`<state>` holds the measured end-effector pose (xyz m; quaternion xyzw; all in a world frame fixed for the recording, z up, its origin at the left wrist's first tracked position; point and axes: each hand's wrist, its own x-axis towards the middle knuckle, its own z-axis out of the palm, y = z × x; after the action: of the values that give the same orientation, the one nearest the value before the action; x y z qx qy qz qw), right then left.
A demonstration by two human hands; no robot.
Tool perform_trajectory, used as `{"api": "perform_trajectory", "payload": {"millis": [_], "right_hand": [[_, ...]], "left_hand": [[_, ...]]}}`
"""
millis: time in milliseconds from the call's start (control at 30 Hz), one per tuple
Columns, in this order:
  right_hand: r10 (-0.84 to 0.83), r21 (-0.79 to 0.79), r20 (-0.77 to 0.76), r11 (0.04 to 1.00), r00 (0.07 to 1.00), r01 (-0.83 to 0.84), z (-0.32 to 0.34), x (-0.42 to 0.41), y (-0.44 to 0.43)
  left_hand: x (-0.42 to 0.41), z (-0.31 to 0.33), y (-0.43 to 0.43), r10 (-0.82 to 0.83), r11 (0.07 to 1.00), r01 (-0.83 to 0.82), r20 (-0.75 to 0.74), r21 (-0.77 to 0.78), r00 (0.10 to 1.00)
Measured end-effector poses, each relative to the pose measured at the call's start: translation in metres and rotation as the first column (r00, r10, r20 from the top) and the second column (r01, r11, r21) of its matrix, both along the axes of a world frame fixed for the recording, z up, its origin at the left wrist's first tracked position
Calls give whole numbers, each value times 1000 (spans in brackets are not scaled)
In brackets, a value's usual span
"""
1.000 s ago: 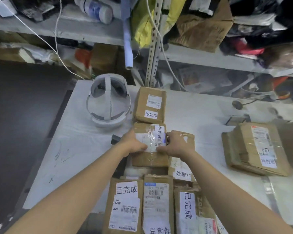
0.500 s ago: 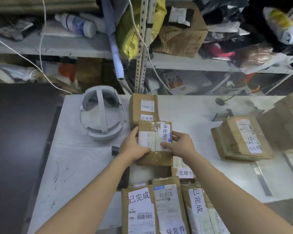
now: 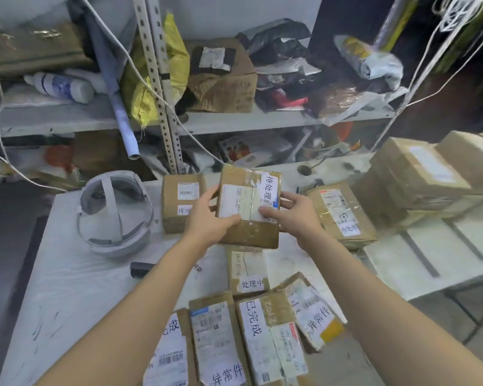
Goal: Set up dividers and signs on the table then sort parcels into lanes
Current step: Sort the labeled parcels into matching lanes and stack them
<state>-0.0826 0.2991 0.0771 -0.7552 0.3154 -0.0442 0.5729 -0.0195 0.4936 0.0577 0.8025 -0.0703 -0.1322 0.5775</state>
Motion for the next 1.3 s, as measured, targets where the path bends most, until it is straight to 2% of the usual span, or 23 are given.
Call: {"api": "perform_trajectory", "payload": {"millis": [133, 267, 433, 567, 933, 1133, 1300], "right_hand": [[-7, 74, 68, 997, 998, 2, 3, -31, -64], [4, 19, 58, 1000, 998, -5, 9, -57, -137], [6, -125, 11, 992, 1000, -4, 27, -77, -213], [94, -80, 1, 992, 996, -94, 25, -81, -256], [291, -149, -206, 934, 934, -324, -1, -42, -298], [273, -140, -223, 941, 936, -308, -10, -33, -305], [226, -152, -232, 952, 946, -264, -11, -30, -305]], "left_hand": [[-28, 12, -64, -39, 999, 38, 50, 17, 998], [-58, 19, -139, -39, 998, 36, 62, 46, 997], [-81, 29, -218, -9, 1000, 10, 31, -27, 999], [-88, 24, -260, 40, 997, -40, -10, -70, 999], [-51, -24, -304, 41, 996, -52, -152, -69, 987], [-41, -38, -303, 46, 997, -56, -149, -59, 988], [-37, -34, -300, 2, 999, 2, -109, 32, 994]]}}
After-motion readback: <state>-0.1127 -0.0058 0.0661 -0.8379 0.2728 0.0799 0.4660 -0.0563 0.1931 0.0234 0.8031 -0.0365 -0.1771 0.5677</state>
